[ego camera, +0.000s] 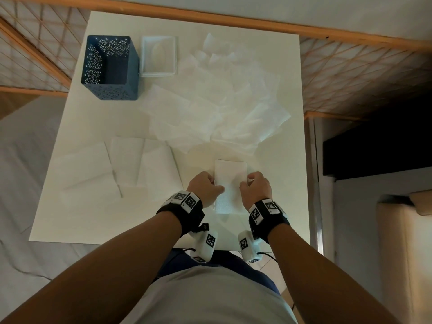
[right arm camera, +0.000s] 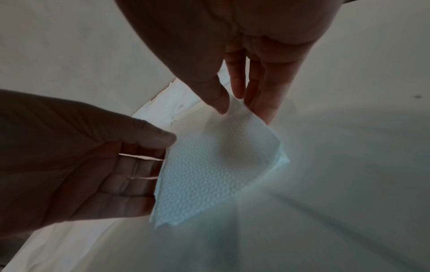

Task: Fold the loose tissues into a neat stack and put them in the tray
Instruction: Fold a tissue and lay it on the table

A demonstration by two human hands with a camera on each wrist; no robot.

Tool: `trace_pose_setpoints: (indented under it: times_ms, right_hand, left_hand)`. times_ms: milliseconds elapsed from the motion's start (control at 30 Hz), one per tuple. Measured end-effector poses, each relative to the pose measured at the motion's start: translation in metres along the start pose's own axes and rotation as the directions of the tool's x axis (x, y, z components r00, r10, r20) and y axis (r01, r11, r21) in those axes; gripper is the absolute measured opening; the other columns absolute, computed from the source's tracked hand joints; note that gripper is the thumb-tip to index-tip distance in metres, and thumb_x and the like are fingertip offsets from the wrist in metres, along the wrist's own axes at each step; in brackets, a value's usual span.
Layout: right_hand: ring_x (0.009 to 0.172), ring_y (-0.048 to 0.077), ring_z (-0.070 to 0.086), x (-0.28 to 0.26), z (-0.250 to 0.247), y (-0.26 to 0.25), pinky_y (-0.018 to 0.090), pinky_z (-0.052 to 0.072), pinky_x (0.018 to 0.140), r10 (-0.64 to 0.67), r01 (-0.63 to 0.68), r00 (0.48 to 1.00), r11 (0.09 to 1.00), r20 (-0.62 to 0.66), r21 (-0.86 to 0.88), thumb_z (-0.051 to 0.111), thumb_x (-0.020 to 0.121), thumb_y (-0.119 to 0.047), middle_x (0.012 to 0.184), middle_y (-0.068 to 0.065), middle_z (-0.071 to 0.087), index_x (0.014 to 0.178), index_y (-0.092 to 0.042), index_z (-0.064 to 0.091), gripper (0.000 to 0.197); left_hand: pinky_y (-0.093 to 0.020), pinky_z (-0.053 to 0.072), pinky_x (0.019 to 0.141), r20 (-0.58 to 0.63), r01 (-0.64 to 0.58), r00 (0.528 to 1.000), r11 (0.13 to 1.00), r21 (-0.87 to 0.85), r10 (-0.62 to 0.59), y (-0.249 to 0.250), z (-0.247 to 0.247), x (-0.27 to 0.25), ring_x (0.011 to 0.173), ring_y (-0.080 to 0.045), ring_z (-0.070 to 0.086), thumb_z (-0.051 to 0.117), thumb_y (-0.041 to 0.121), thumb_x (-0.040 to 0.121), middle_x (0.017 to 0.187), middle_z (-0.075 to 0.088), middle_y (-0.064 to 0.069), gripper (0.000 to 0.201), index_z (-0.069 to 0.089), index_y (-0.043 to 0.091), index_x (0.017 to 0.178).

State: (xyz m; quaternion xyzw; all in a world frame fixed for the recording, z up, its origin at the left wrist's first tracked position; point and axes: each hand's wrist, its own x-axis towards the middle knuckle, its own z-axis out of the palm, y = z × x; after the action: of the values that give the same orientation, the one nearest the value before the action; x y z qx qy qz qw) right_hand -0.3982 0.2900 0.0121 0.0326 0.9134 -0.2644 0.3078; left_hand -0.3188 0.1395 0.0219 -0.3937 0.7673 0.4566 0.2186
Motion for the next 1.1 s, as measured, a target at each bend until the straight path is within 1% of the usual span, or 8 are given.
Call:
trace_pose_setpoints:
  times_ms: [133, 233, 433, 533, 633, 800, 933, 1100]
  right_hand:
    - [0.095, 0.019, 0.055, -0.008, -0.007, 0.001, 0.031, 0.042, 0.08, -0.025, 0.025, 1.0, 1.0, -0.004, 0.008, 0.062, 0.099, -0.029, 0.129, 0.008, 0.057, 0.132, -0.013, 0.055, 0.038]
    - [0.098, 0.015, 0.054, -0.018, -0.016, 0.002, 0.029, 0.041, 0.083, -0.087, 0.086, 0.996, 0.996, -0.027, -0.013, 0.061, 0.1, -0.031, 0.13, 0.005, 0.055, 0.133, -0.015, 0.055, 0.038]
    - [0.097, 0.015, 0.062, -0.038, -0.025, 0.002, 0.031, 0.049, 0.083, -0.207, 0.208, 0.978, 0.977, 0.012, -0.045, 0.063, 0.097, -0.032, 0.107, -0.006, 0.066, 0.113, -0.021, 0.065, 0.019]
    - [0.091, 0.016, 0.064, -0.048, -0.021, -0.003, 0.03, 0.05, 0.08, -0.235, 0.242, 0.966, 0.968, 0.105, -0.065, 0.064, 0.096, -0.032, 0.092, -0.012, 0.067, 0.105, -0.023, 0.065, 0.013]
    - [0.088, 0.014, 0.065, -0.057, -0.015, -0.009, 0.028, 0.051, 0.078, -0.245, 0.271, 0.946, 0.957, 0.213, -0.103, 0.062, 0.096, -0.036, 0.091, -0.012, 0.067, 0.104, -0.025, 0.063, 0.013]
    - [0.088, 0.013, 0.064, -0.066, -0.008, -0.017, 0.03, 0.053, 0.08, -0.257, 0.307, 0.923, 0.94, 0.285, -0.148, 0.059, 0.096, -0.037, 0.094, -0.012, 0.067, 0.106, -0.026, 0.062, 0.015]
    - [0.091, 0.013, 0.065, -0.07, -0.009, -0.022, 0.033, 0.055, 0.086, -0.267, 0.324, 0.915, 0.933, 0.302, -0.157, 0.059, 0.096, -0.036, 0.094, -0.012, 0.069, 0.107, -0.027, 0.061, 0.014]
    - [0.09, 0.011, 0.064, -0.072, -0.013, -0.031, 0.032, 0.054, 0.086, -0.288, 0.342, 0.911, 0.928, 0.296, -0.15, 0.06, 0.096, -0.035, 0.092, -0.013, 0.067, 0.107, -0.027, 0.062, 0.014]
  left_hand:
    - [-0.03, 0.041, 0.06, -0.065, -0.015, 0.998, 1.0, 0.019, 0.016, -0.005, -0.016, -0.004, 0.069, -0.02, 0.05, 0.069, 0.024, 0.089, 0.078, 0.054, -0.002, 0.021, 0.051, 0.015, 0.082]
    - [-0.03, 0.043, 0.07, -0.162, 0.015, 0.987, 0.998, 0.056, -0.006, -0.021, -0.047, -0.002, 0.084, -0.019, 0.057, 0.069, 0.029, 0.093, 0.093, 0.062, 0.001, 0.017, 0.06, 0.016, 0.099]
    - [-0.051, 0.052, 0.101, -0.394, 0.281, 0.889, 0.957, 0.073, -0.231, -0.063, -0.108, 0.014, 0.121, -0.041, 0.06, 0.078, 0.043, 0.089, 0.136, 0.054, -0.017, 0.065, 0.05, 0.007, 0.135]
    - [-0.053, 0.048, 0.107, -0.376, 0.437, 0.843, 0.898, 0.059, -0.386, -0.074, -0.115, 0.017, 0.131, -0.043, 0.054, 0.083, 0.059, 0.081, 0.145, 0.049, -0.022, 0.098, 0.037, 0.0, 0.144]
    - [-0.051, 0.05, 0.104, -0.318, 0.457, 0.85, 0.888, 0.051, -0.419, -0.082, -0.111, 0.02, 0.13, -0.042, 0.056, 0.084, 0.065, 0.077, 0.146, 0.051, -0.022, 0.107, 0.035, -0.002, 0.145]
    - [-0.044, 0.051, 0.089, -0.263, 0.385, 0.889, 0.923, -0.01, -0.374, -0.085, -0.112, 0.026, 0.119, -0.041, 0.063, 0.085, 0.053, 0.082, 0.137, 0.061, -0.018, 0.087, 0.046, 0.002, 0.141]
    - [-0.038, 0.047, 0.076, -0.269, 0.308, 0.916, 0.951, -0.002, -0.297, -0.082, -0.113, 0.024, 0.095, -0.035, 0.063, 0.08, 0.033, 0.09, 0.115, 0.07, -0.013, 0.046, 0.06, 0.005, 0.12]
    - [-0.034, 0.041, 0.067, -0.29, 0.195, 0.938, 0.981, -0.001, -0.187, -0.075, -0.114, 0.01, 0.084, -0.028, 0.059, 0.073, 0.031, 0.093, 0.094, 0.066, -0.006, 0.025, 0.059, 0.011, 0.095]
